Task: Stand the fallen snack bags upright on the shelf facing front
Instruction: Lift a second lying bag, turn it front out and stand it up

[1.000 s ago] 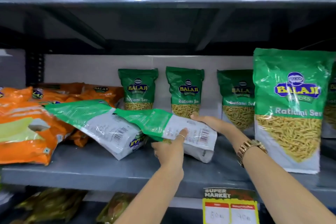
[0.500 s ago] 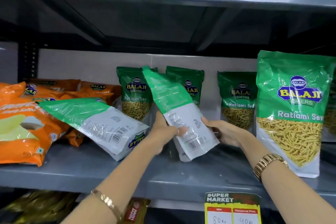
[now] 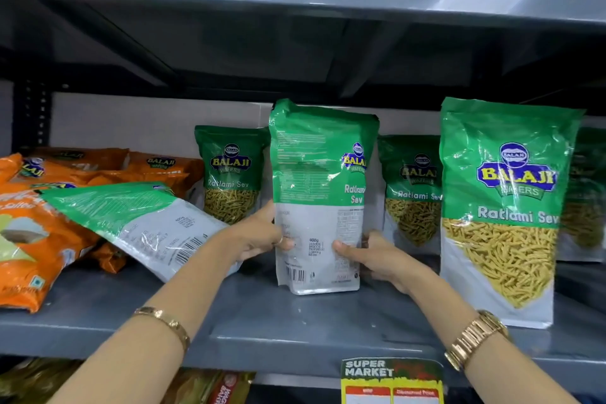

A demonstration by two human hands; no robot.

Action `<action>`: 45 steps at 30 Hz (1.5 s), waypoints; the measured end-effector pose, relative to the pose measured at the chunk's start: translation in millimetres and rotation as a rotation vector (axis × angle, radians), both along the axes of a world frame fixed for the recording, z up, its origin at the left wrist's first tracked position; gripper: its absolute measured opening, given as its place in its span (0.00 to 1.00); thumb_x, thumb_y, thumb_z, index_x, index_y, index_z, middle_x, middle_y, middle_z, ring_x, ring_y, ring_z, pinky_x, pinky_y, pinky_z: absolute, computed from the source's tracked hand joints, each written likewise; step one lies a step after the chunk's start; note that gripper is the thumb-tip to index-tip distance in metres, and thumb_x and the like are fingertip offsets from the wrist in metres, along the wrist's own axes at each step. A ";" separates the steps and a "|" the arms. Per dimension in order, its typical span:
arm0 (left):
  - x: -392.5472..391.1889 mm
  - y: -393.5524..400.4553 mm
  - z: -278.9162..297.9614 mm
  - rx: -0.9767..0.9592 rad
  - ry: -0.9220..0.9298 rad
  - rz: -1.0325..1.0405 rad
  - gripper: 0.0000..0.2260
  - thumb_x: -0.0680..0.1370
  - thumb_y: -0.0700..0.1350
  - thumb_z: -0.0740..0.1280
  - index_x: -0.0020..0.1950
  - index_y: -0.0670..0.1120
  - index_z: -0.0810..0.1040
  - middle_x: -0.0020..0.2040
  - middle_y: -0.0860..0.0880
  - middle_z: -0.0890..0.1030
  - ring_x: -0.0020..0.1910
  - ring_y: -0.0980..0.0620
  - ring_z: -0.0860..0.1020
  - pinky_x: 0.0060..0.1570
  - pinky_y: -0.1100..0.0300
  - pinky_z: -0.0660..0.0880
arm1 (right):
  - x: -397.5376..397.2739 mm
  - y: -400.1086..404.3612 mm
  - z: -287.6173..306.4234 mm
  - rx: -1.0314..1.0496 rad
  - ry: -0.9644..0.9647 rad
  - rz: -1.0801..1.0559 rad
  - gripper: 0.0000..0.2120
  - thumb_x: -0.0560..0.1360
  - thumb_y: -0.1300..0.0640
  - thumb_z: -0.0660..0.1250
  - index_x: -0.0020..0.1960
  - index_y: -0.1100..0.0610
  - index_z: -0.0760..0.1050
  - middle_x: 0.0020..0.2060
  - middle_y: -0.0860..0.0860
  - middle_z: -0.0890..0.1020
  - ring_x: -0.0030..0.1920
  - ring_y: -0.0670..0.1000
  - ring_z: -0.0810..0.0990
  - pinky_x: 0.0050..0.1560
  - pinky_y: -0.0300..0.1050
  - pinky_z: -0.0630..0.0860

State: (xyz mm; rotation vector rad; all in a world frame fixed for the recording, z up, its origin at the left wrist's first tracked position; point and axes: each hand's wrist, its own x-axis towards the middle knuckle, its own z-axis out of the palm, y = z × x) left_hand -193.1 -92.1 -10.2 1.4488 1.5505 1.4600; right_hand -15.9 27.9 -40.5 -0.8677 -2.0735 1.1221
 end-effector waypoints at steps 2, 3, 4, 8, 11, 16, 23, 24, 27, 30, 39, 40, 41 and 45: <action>3.2 2.6 -2.6 0.095 -0.224 0.096 0.26 0.66 0.25 0.56 0.54 0.51 0.72 0.44 0.48 0.78 0.43 0.50 0.75 0.47 0.55 0.72 | -0.3 -16.2 -1.9 0.078 0.093 -0.073 0.39 0.66 0.43 0.72 0.68 0.60 0.60 0.64 0.56 0.72 0.61 0.54 0.73 0.62 0.48 0.70; 4.7 4.1 -4.3 0.179 -0.382 0.148 0.19 0.64 0.29 0.55 0.45 0.48 0.74 0.36 0.48 0.76 0.35 0.50 0.72 0.37 0.58 0.70 | -0.1 -25.6 -4.5 0.145 0.168 -0.136 0.39 0.68 0.45 0.71 0.70 0.60 0.58 0.66 0.57 0.70 0.64 0.55 0.70 0.63 0.49 0.68; 6.8 5.2 -5.4 0.252 -0.537 0.206 0.11 0.64 0.34 0.56 0.37 0.47 0.74 0.31 0.49 0.73 0.30 0.51 0.68 0.30 0.61 0.66 | 1.1 -35.7 -7.0 0.236 0.254 -0.192 0.35 0.69 0.47 0.71 0.69 0.58 0.60 0.64 0.56 0.70 0.66 0.56 0.69 0.63 0.50 0.68; 17.7 10.5 -12.5 0.235 -0.715 0.226 0.17 0.77 0.52 0.54 0.50 0.45 0.78 0.44 0.42 0.79 0.44 0.43 0.76 0.46 0.52 0.73 | 2.3 -65.0 -13.4 0.380 0.405 -0.163 0.14 0.74 0.53 0.65 0.59 0.48 0.68 0.59 0.52 0.73 0.55 0.53 0.76 0.58 0.52 0.74; 28.3 8.2 -14.4 0.185 -0.622 0.163 0.19 0.78 0.51 0.52 0.50 0.42 0.79 0.51 0.40 0.82 0.50 0.40 0.78 0.56 0.47 0.72 | -1.5 -69.2 -7.8 0.322 0.351 -0.136 0.14 0.76 0.52 0.62 0.61 0.48 0.69 0.59 0.53 0.72 0.53 0.56 0.77 0.59 0.52 0.74; 37.5 -6.5 -23.8 0.171 -0.421 0.203 0.17 0.76 0.52 0.55 0.37 0.51 0.82 0.39 0.47 0.83 0.39 0.49 0.77 0.42 0.56 0.73 | -3.8 -53.0 9.2 0.077 0.370 -0.084 0.16 0.76 0.44 0.57 0.60 0.51 0.71 0.56 0.54 0.74 0.55 0.54 0.75 0.64 0.56 0.70; 65.3 -16.0 -38.4 0.259 -0.421 0.182 0.13 0.77 0.54 0.57 0.36 0.54 0.76 0.26 0.62 0.81 0.28 0.65 0.78 0.33 0.61 0.67 | -2.8 -49.2 17.2 -0.191 0.377 0.124 0.18 0.78 0.40 0.50 0.57 0.47 0.73 0.53 0.48 0.79 0.50 0.45 0.77 0.53 0.47 0.71; 62.7 -12.2 -36.9 0.283 -0.443 0.237 0.12 0.76 0.55 0.58 0.37 0.53 0.76 0.33 0.60 0.82 0.35 0.61 0.78 0.37 0.61 0.67 | -0.9 -49.9 17.9 -0.182 0.404 0.126 0.18 0.77 0.39 0.50 0.53 0.46 0.74 0.49 0.45 0.79 0.48 0.43 0.76 0.53 0.46 0.71; 54.8 -1.5 -22.5 0.243 -0.389 0.391 0.15 0.75 0.58 0.59 0.53 0.51 0.76 0.59 0.49 0.76 0.54 0.51 0.71 0.55 0.55 0.65 | 6.5 -59.8 11.3 0.058 0.450 0.081 0.26 0.66 0.32 0.58 0.58 0.45 0.70 0.55 0.41 0.75 0.53 0.39 0.74 0.54 0.39 0.70; 41.0 13.3 -6.9 0.159 -0.413 0.263 0.15 0.75 0.59 0.59 0.46 0.50 0.77 0.54 0.46 0.78 0.45 0.50 0.76 0.49 0.56 0.70 | 3.4 -70.5 2.0 0.285 0.388 0.028 0.26 0.61 0.40 0.74 0.54 0.43 0.67 0.52 0.40 0.75 0.49 0.33 0.76 0.46 0.28 0.73; 20.8 32.3 -17.4 0.009 -0.319 0.113 0.34 0.56 0.66 0.67 0.55 0.46 0.79 0.59 0.43 0.78 0.56 0.46 0.77 0.58 0.50 0.71 | 15.1 -34.1 13.8 0.201 0.177 0.119 0.17 0.73 0.63 0.67 0.55 0.47 0.67 0.47 0.40 0.76 0.45 0.38 0.75 0.38 0.28 0.71; 20.2 32.0 -19.1 0.010 -0.282 0.114 0.37 0.54 0.64 0.70 0.58 0.46 0.77 0.65 0.44 0.74 0.60 0.47 0.74 0.65 0.49 0.66 | 17.3 -27.0 15.5 0.099 0.194 0.139 0.18 0.73 0.66 0.64 0.58 0.49 0.69 0.48 0.43 0.78 0.47 0.42 0.76 0.42 0.32 0.72; 19.7 31.9 -21.0 0.013 -0.224 0.114 0.39 0.54 0.63 0.72 0.61 0.48 0.75 0.68 0.44 0.71 0.63 0.48 0.72 0.68 0.49 0.62 | 19.2 -19.3 17.2 0.007 0.205 0.141 0.20 0.73 0.68 0.62 0.60 0.50 0.70 0.49 0.46 0.79 0.49 0.46 0.76 0.47 0.39 0.71; 24.9 29.1 -28.8 -0.048 0.054 0.306 0.48 0.53 0.65 0.71 0.67 0.43 0.64 0.70 0.45 0.66 0.68 0.45 0.65 0.70 0.46 0.59 | 21.0 2.4 17.7 -0.176 0.223 0.107 0.17 0.76 0.70 0.55 0.54 0.51 0.73 0.50 0.50 0.80 0.53 0.53 0.75 0.60 0.56 0.69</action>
